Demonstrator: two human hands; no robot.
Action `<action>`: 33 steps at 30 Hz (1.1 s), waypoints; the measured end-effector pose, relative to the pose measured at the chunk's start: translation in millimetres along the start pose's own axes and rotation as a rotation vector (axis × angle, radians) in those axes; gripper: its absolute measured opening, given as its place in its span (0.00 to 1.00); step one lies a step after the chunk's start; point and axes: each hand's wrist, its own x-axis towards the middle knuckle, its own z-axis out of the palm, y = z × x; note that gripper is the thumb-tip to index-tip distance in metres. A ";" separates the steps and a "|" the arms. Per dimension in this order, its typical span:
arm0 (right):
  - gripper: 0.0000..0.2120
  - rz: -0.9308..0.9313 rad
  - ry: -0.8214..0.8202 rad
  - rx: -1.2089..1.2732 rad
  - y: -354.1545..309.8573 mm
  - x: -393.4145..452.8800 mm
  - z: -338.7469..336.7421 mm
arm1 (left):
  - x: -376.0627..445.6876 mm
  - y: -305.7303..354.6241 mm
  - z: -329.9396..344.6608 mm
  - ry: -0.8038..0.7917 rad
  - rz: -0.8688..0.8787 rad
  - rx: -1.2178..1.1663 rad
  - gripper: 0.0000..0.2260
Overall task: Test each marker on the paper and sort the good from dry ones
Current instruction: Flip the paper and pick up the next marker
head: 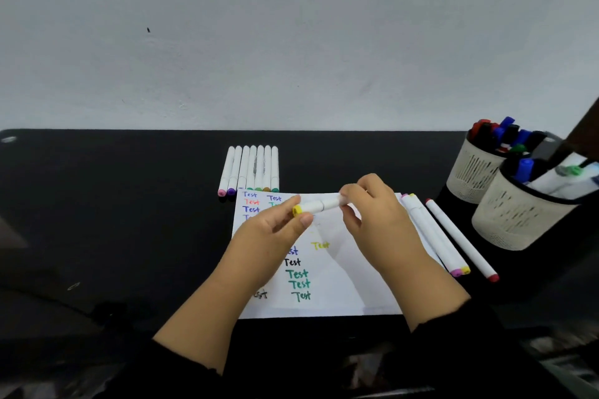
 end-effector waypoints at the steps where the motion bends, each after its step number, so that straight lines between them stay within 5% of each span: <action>1: 0.08 0.037 0.013 0.001 4.2 0.0 -3.1 | 0.7 -0.5 3.1 -0.044 -0.004 0.078 0.19; 8: 0.07 0.406 0.092 0.113 34.8 -7.0 -53.1 | 21.3 -3.6 27.9 -0.133 0.042 0.728 0.23; 18: 0.08 0.577 0.233 0.160 71.4 -25.4 -115.8 | 35.7 12.8 95.5 -0.183 0.322 0.820 0.26; 33: 0.04 0.690 0.185 0.060 119.3 -23.8 -142.1 | 40.1 -5.3 114.6 -0.222 0.298 0.756 0.27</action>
